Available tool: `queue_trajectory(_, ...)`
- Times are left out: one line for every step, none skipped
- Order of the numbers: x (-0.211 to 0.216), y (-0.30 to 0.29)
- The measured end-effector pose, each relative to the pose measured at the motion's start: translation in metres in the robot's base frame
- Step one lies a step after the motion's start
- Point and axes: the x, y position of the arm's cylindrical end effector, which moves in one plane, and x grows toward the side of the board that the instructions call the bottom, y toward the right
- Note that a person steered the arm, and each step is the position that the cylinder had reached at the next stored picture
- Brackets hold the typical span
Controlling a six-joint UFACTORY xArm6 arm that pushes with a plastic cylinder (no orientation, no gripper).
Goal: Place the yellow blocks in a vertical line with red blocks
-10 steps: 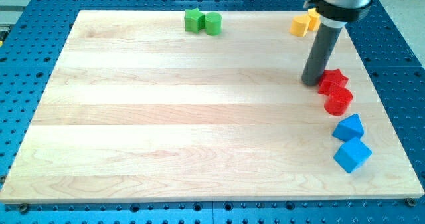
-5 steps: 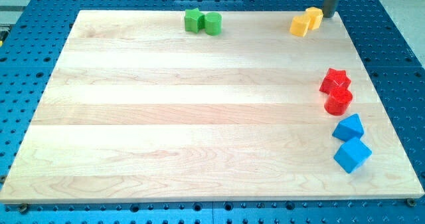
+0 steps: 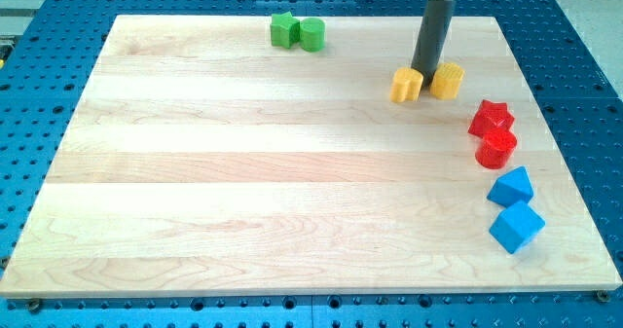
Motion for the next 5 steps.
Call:
queue_trajectory(-0.015, 0.044)
queue_trajectory(-0.029, 0.045)
queue_trajectory(-0.026, 0.056)
queue_trajectory(0.001, 0.056)
queue_trajectory(-0.006, 0.006)
